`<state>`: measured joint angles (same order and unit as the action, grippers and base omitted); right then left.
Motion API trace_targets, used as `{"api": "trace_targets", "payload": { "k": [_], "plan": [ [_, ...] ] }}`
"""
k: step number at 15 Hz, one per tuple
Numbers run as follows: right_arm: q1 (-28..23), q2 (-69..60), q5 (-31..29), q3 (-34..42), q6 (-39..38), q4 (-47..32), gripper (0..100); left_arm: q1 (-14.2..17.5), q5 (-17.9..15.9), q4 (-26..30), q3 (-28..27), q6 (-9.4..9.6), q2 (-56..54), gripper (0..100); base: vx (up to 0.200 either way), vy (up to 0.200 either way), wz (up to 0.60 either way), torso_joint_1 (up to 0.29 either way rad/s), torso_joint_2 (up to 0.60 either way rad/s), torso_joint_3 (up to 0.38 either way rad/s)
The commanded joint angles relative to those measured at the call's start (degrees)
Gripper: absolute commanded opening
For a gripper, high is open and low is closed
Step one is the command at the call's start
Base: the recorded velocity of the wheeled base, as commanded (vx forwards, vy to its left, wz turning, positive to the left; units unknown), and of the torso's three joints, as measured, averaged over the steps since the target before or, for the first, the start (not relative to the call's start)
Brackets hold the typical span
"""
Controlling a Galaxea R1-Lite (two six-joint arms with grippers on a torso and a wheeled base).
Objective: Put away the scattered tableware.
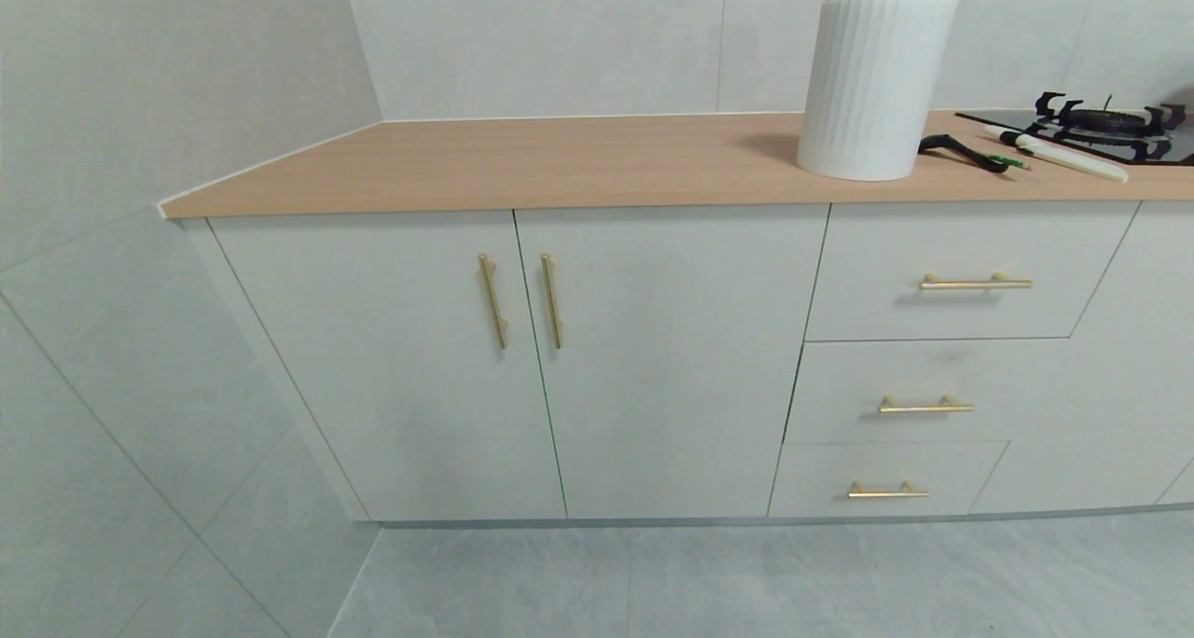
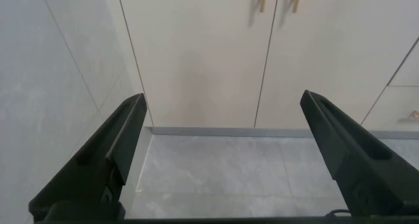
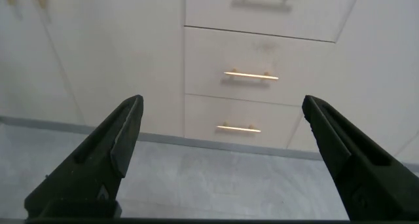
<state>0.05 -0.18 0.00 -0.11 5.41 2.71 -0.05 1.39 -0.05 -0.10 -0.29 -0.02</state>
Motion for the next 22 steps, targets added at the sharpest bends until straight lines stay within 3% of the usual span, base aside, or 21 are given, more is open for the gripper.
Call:
{"api": "trace_targets", "payload": {
  "k": [1,5,7,11,13,15,17,19,22],
  "plan": [
    [0.0,0.2,-3.4,0.0,0.0,0.0,100,0.0,0.0,0.0,0.0,0.03,0.0,100,0.000,0.000,0.00,0.000,0.00,0.000],
    [0.0,0.2,-6.9,0.0,-3.2,0.1,100,0.0,0.0,0.0,0.0,-0.06,0.0,100,0.000,0.000,0.00,0.000,0.00,0.000],
    [0.0,0.2,-14.2,0.0,-8.9,0.0,100,0.0,0.0,0.0,0.0,-0.06,0.0,100,0.000,0.000,0.00,0.000,0.00,0.000],
    [0.0,0.3,-10.5,0.0,-2.9,0.2,100,0.0,0.0,0.0,0.0,0.03,0.0,100,0.000,0.000,0.00,0.000,0.00,0.000],
    [0.0,0.2,-2.5,0.0,-3.0,0.2,100,0.0,0.0,0.0,0.0,0.03,0.0,100,0.000,0.000,0.00,0.000,0.00,0.000],
    [0.0,0.2,-1.7,0.0,-3.0,0.0,100,0.0,0.0,0.0,0.0,0.12,0.0,100,0.000,0.000,0.00,0.000,0.00,0.000],
    [0.0,0.2,-1.6,0.0,1.7,0.0,100,0.0,0.0,0.0,0.0,0.03,0.0,100,0.000,0.000,0.00,0.000,0.00,0.000],
    [0.0,0.4,-5.1,-0.2,-3.4,-0.4,100,0.0,0.0,0.0,0.0,-0.06,0.0,100,0.000,0.000,0.00,0.000,0.00,0.000],
    [0.0,0.2,-4.0,-0.2,-3.2,-0.9,100,0.0,-0.1,0.0,0.0,0.20,0.0,100,0.000,0.000,0.00,0.000,0.00,0.000]
  ]
}}
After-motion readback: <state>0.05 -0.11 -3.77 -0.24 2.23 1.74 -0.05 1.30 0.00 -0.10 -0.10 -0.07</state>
